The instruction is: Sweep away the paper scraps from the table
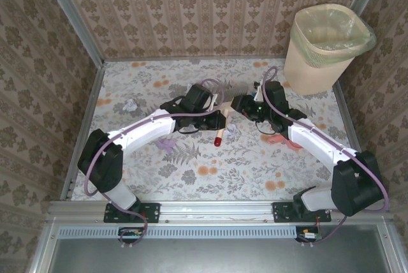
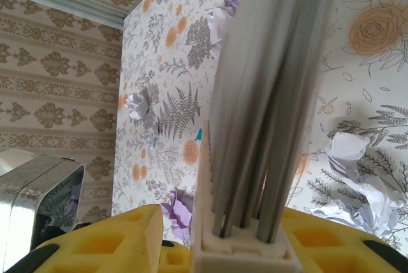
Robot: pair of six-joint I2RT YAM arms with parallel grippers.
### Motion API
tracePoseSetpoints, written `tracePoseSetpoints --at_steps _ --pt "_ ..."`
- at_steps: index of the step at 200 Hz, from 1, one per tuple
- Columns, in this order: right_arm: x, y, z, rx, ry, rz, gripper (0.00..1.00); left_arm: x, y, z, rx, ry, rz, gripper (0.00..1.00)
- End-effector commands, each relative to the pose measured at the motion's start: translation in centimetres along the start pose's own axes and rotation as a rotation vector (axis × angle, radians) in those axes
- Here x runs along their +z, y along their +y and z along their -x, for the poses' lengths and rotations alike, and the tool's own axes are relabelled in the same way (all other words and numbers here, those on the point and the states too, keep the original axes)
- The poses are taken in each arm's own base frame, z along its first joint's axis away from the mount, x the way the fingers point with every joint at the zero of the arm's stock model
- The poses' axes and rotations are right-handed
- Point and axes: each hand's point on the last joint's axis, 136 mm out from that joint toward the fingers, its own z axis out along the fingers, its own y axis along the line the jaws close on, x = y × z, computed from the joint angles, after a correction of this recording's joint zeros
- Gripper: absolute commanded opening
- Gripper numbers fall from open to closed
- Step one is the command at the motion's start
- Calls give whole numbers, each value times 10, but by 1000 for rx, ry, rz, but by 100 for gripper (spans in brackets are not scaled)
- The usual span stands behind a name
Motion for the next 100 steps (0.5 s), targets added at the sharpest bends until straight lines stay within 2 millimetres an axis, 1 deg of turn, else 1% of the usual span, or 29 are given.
tracePoseSetpoints --at_steps 1,19,40,56,65,87,100 --pt "0 6 8 10 -13 35 39 -2 -16 6 59 -4 -38 0" --pt "0 0 8 31 -21 34 34 -2 -15 6 65 -7 -28 0" --pt "0 -6 9 52 -29 34 25 -2 -14 7 69 -10 -22 0" --pt "1 -9 9 66 -32 34 21 -2 -14 8 72 -12 -20 0" --pt "1 -10 9 73 -33 37 16 -2 -15 8 74 -15 -20 0" --pt "0 -14 10 102 -36 48 1 -5 -17 11 84 -33 -27 17" --pt "-3 -17 12 136 -47 53 0 -9 -20 13 96 -55 -42 32"
